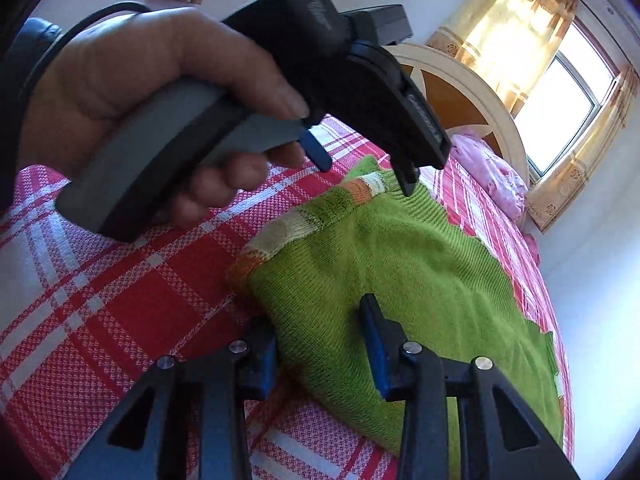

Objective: Fold small clothes
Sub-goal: 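Move both tools to the striped side edge of the folded sweater and grasp it, then lift the side edge with both tools and fold it across the sweater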

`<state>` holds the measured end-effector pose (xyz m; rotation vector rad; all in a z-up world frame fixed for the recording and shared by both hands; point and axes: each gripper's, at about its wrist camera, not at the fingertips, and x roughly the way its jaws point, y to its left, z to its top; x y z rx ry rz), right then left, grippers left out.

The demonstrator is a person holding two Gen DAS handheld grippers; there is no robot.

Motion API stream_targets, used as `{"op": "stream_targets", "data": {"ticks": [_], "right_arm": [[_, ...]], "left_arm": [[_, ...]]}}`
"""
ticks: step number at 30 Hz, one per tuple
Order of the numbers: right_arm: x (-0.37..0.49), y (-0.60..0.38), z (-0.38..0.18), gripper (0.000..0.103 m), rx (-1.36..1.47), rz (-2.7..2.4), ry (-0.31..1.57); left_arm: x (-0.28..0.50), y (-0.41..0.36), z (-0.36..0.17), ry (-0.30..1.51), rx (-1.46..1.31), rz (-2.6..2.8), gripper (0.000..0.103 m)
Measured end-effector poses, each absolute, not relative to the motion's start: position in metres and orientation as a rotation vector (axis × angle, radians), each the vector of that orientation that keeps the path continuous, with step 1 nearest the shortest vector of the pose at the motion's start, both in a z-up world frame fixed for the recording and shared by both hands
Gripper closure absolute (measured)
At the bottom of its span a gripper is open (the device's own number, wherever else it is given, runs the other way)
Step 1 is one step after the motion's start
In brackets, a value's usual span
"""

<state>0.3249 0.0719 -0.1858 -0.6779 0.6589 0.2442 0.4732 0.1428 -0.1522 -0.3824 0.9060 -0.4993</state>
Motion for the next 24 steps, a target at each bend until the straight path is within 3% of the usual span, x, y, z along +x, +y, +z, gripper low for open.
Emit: {"op": "stream_targets", "data": {"ticks": [1,2,7,9,10,11,14,24], "right_arm": [[0.325,0.073,-0.185,0.065,-0.674,0.246,0.661],[0.325,0.073,-0.185,0.065,-0.671,0.248,0.663],[0.325,0.074,-0.186,0.065,-0.678,0.245,0.663],[0.325,0.074,-0.187,0.065,-0.678,0.246,0.663],[0.325,0.075,-0.186,0.067,-0.676,0.250,0.663],[0.326,0.074,-0.186,0.074,-0.673,0.268,0.668],[0.326,0.071,-0.183,0.083,-0.648,0.294,0.672],[0.321,0.021,-0.125,0.086,-0.418,0.341,0.586]], "left_arm": [[0.475,0.141,-0.153,0.910,-0.379,-0.506,0.039],[0.477,0.140,-0.154,0.915,-0.379,-0.512,0.043],[0.481,0.141,-0.157,0.919,-0.420,-0.528,0.044],[0.482,0.147,-0.159,0.915,-0.456,-0.519,0.057],[0.482,0.151,-0.160,0.916,-0.471,-0.517,0.079],[0.484,0.154,-0.164,0.928,-0.502,-0.536,0.086],[0.482,0.158,-0.163,0.923,-0.532,-0.530,0.088],[0.470,0.147,-0.119,0.862,-0.527,-0.536,0.089]]}}
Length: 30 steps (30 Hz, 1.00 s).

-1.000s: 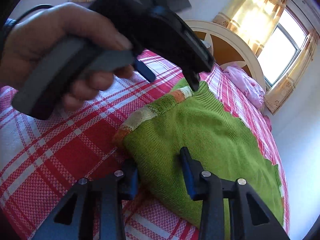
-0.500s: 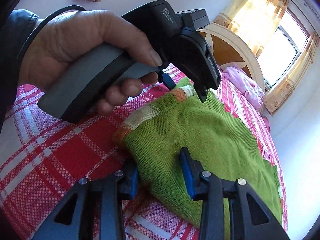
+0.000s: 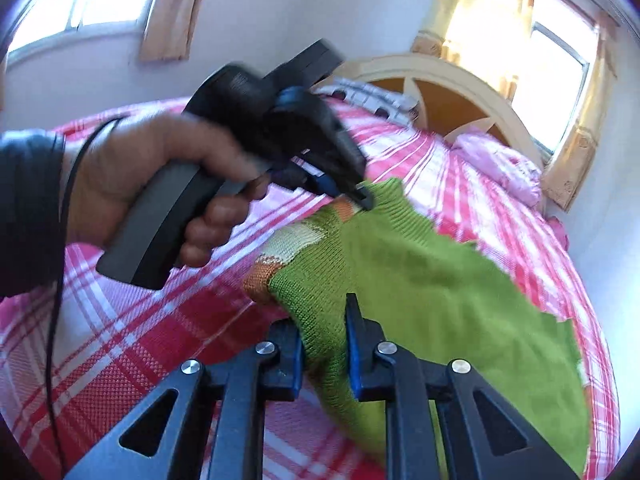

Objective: Fold small clothes
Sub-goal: 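Lift the side edge with both tools and fold it across the sweater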

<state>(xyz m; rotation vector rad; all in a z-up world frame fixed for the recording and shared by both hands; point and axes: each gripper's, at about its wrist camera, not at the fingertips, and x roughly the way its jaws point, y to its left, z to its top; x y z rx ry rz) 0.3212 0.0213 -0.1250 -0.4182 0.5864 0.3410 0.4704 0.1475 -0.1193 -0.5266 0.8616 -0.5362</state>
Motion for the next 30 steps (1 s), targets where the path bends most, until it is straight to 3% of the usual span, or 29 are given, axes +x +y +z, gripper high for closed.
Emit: {"op": "stream_targets", "data": {"ticks": [11,25,30], "right_arm": [[0.323,-0.082,-0.086,0.087,-0.135,0.304,0.554],[0.324,-0.183,-0.077,0.088,0.067,0.241,0.562],[0.319,-0.219,-0.075,0.093,0.117,0.211,0.559]], "left_arm": [[0.471,0.079,-0.070,0.752,-0.527,-0.625,0.089],[0.477,-0.020,-0.054,0.773,-0.456,-0.716,0.089],[0.479,-0.050,-0.057,0.794,-0.432,-0.734,0.089]]}}
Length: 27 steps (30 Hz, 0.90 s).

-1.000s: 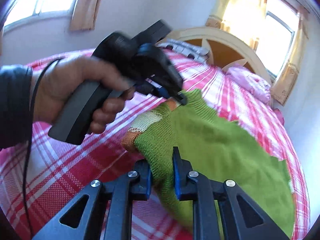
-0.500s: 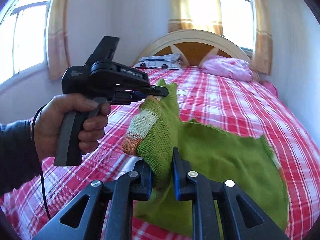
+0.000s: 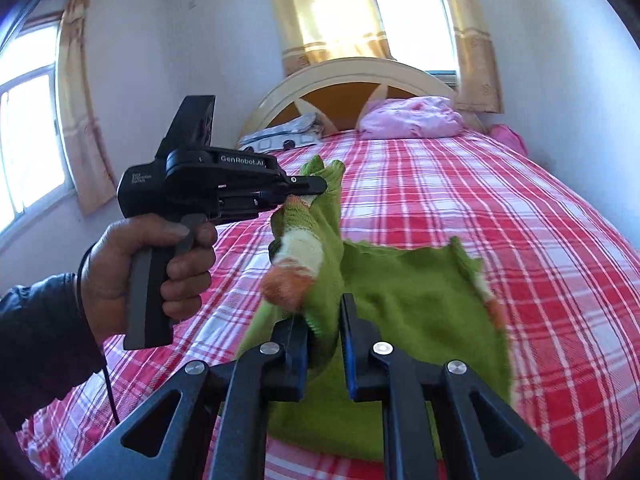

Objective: Fold small clothes
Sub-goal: 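Lift the side edge with both tools and fold it across the sweater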

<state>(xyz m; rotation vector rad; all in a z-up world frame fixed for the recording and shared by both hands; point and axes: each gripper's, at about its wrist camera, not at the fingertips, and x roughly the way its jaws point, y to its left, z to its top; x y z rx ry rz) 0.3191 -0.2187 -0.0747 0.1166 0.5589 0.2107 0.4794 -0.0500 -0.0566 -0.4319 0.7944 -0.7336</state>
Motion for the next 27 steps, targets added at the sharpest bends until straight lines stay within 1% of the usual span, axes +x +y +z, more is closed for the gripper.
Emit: {"op": "stream_targets", "data": {"ticks": [2,12,21,24,26,27], "right_arm": [[0.318,-0.232,-0.076,0.095,0.137,0.203,0.564],[0.307,-0.293,-0.091,0.096,0.243,0.153,0.609],[0.301,-0.320,-0.121,0.096,0.341,0.133,0.699],[0.301,-0.327,-0.131,0.096,0.376,0.122,0.730],[0.300,-0.332,-0.138,0.095,0.403,0.121,0.748],[0.299,-0.333,-0.142,0.095,0.412,0.120,0.758]], "left_arm": [[0.481,-0.063,-0.060,0.809,-0.425,-0.743,0.089],[0.481,-0.125,-0.070,0.873,-0.351,-0.795,0.089],[0.476,-0.173,-0.079,0.911,-0.173,-0.777,0.089],[0.471,-0.185,-0.079,0.910,-0.093,-0.757,0.086],[0.467,-0.188,-0.076,0.900,-0.064,-0.744,0.082],[0.463,-0.189,-0.074,0.893,-0.058,-0.751,0.082]]}}
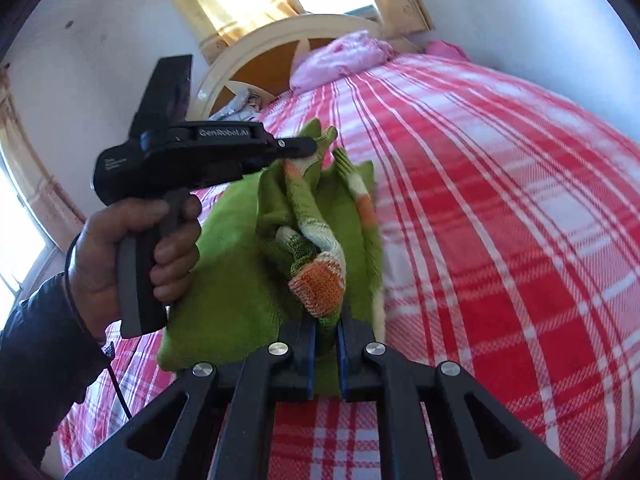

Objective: Fold small clothes
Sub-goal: 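Lift the side edge with both tools and fold it across the sweater, then lower the folded edge onto the sweater and open both tools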

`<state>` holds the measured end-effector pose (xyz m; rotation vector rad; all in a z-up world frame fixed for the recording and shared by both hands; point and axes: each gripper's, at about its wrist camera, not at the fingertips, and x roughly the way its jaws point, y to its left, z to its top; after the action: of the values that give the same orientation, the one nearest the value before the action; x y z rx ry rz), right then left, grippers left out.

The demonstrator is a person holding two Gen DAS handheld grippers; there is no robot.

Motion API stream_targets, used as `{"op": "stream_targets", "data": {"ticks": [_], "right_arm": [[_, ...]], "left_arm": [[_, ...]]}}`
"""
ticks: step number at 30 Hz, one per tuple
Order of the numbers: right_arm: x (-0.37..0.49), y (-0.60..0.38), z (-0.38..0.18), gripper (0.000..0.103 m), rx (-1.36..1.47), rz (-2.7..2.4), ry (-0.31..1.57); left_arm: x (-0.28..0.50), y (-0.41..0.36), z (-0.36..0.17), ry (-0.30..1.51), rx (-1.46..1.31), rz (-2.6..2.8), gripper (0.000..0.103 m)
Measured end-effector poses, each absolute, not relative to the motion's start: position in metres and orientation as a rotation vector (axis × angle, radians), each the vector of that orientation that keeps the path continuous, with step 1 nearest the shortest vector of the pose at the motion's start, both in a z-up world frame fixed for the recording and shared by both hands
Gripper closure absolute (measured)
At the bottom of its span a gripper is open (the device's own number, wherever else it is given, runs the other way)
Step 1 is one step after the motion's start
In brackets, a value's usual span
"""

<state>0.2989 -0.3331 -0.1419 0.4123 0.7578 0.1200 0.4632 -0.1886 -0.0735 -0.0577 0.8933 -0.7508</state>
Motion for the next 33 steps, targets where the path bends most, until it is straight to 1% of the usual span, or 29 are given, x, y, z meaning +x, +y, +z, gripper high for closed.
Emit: {"op": "stream_targets", "data": {"ticks": [1,3,5,7,9,10,11,13,14,17,19,22,24,25,26,27,28,31,33], "right_arm": [[0.298,-0.334,-0.145,0.095,0.415,0.117,0.764],[0.296,-0.335,-0.149,0.095,0.421,0.117,0.771],[0.296,-0.336,-0.149,0.095,0.422,0.120,0.772],[0.295,-0.335,-0.147,0.094,0.413,0.117,0.770],[0.291,-0.340,-0.146,0.091,0.421,0.097,0.765],[0.287,-0.342,-0.143,0.084,0.398,0.054,0.755],[0.282,-0.342,-0.137,0.072,0.372,0.019,0.727],[0.274,-0.341,-0.122,0.061,0.326,-0.029,0.651],[0.275,-0.339,-0.115,0.060,0.317,-0.026,0.628],[0.297,-0.322,-0.099,0.060,0.298,0.063,0.617],[0.314,-0.310,-0.094,0.060,0.287,0.128,0.616],[0.346,-0.304,-0.103,0.060,0.352,0.239,0.695],[0.364,-0.311,-0.123,0.060,0.354,0.181,0.789],[0.368,-0.317,-0.132,0.061,0.349,0.122,0.825],[0.368,-0.324,-0.138,0.061,0.372,0.110,0.830],[0.366,-0.329,-0.140,0.061,0.386,0.111,0.819],[0.363,-0.331,-0.139,0.061,0.377,0.102,0.820],[0.359,-0.323,-0.130,0.060,0.302,0.074,0.834],[0.360,-0.314,-0.115,0.060,0.254,0.074,0.800]], "left_arm": [[0.459,-0.188,-0.071,0.881,-0.051,-0.766,0.081],[0.447,-0.183,-0.064,0.843,-0.004,-0.764,0.075],[0.433,-0.172,-0.060,0.809,0.028,-0.748,0.060],[0.418,-0.156,-0.061,0.787,0.034,-0.720,0.050],[0.396,-0.134,-0.066,0.752,0.057,-0.683,0.050],[0.390,-0.127,-0.068,0.738,0.071,-0.663,0.046],[0.380,-0.117,-0.073,0.715,0.091,-0.622,0.041],[0.366,-0.101,-0.081,0.682,0.098,-0.581,0.036],[0.363,-0.094,-0.087,0.686,0.082,-0.568,0.033],[0.367,-0.088,-0.106,0.756,0.038,-0.552,0.032],[0.367,-0.087,-0.113,0.759,0.025,-0.537,0.031],[0.370,-0.085,-0.120,0.766,-0.007,-0.531,0.027],[0.371,-0.079,-0.124,0.770,-0.041,-0.545,0.022],[0.370,-0.075,-0.126,0.777,-0.055,-0.555,0.016],[0.370,-0.073,-0.129,0.784,-0.064,-0.558,0.012],[0.369,-0.073,-0.131,0.784,-0.066,-0.552,0.012],[0.368,-0.074,-0.132,0.782,-0.060,-0.545,0.011],[0.367,-0.078,-0.134,0.789,-0.031,-0.511,0.004],[0.370,-0.076,-0.137,0.809,-0.044,-0.513,0.002]]}}
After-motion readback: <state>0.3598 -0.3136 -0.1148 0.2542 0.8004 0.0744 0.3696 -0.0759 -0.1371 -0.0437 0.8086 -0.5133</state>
